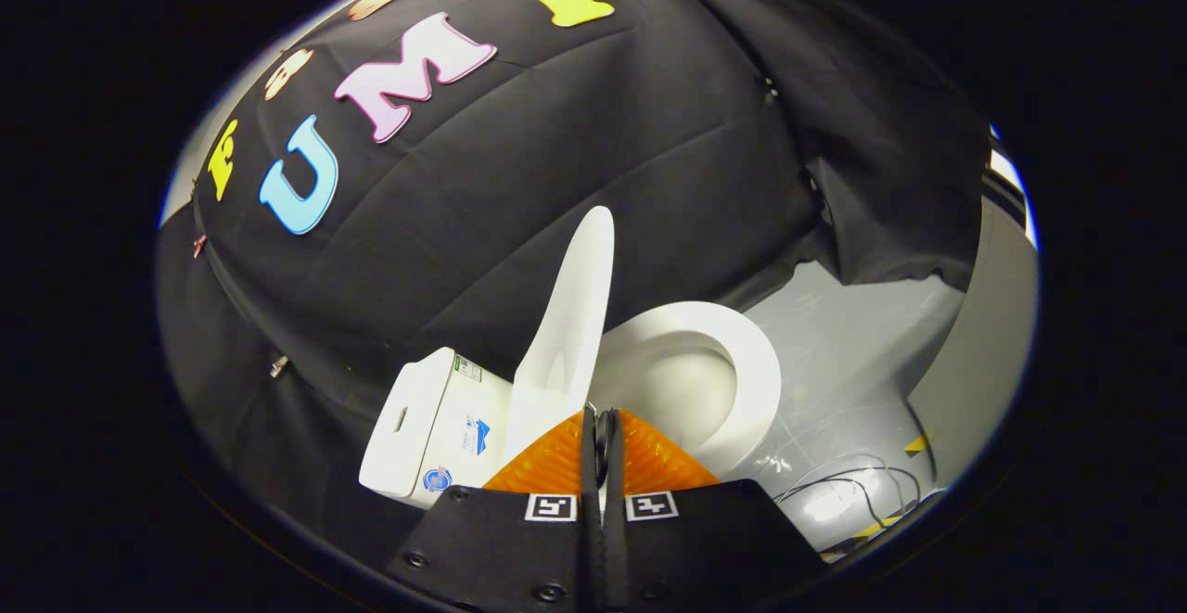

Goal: Open the toilet lid.

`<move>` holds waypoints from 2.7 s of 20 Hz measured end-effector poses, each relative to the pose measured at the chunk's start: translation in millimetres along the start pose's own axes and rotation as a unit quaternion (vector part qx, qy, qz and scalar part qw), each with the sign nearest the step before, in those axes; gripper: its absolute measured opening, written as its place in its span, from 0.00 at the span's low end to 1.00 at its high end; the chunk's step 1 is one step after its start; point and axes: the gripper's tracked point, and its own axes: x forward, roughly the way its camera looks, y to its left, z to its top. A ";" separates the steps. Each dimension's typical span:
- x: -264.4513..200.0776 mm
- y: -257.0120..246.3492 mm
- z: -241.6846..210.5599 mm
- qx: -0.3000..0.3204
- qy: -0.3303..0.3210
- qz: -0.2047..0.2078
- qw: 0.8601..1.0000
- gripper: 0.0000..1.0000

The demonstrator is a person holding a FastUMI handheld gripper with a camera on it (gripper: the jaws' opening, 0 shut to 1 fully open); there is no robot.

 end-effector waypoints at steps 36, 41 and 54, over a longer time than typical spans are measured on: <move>-5.7 317.1 -85.4 -0.269 -0.087 -0.117 0.952 0.05; 14.2 335.5 -123.1 -0.307 -0.074 -0.116 0.942 0.05; 25.1 377.1 -165.0 -0.347 -0.052 -0.074 0.933 0.05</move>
